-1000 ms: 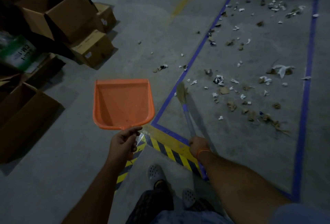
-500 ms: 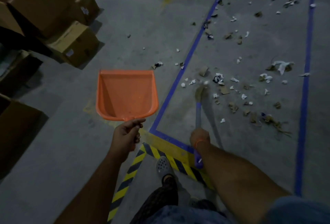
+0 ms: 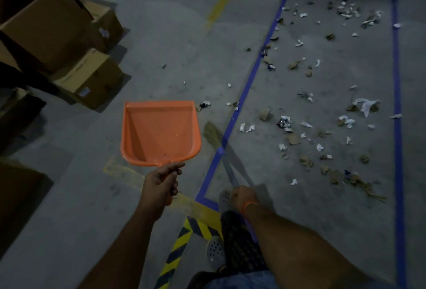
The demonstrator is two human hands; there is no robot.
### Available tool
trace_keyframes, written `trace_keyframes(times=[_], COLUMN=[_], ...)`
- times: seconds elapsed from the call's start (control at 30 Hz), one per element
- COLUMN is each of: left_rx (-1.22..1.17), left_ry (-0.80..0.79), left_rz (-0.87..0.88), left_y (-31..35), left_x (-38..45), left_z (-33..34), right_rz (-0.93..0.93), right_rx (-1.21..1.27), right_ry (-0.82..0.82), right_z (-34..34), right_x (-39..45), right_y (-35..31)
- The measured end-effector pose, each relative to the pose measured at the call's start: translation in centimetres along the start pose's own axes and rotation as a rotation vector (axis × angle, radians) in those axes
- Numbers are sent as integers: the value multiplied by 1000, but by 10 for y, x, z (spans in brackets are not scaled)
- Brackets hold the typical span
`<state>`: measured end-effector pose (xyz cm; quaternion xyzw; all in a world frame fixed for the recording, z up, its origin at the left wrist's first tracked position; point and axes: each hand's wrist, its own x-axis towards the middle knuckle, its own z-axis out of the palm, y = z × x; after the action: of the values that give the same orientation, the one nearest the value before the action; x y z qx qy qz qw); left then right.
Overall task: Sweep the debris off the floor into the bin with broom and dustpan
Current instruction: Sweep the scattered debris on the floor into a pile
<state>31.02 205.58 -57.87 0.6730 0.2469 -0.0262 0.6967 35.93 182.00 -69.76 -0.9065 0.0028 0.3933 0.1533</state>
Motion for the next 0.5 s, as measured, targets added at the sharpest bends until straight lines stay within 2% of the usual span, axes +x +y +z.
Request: trace_keyframes(times=[0.33,0.5], left_rx=[2,-38], left_ry=[25,42], left_rz=[33,43], left_y=[51,72], left_x=[99,137], left_z=[2,9], right_rz=[209,231], right_rx=[25,256], right_ry=[148,222], right_z=[-99,-123], right_x=[89,106], right_y=[12,-17])
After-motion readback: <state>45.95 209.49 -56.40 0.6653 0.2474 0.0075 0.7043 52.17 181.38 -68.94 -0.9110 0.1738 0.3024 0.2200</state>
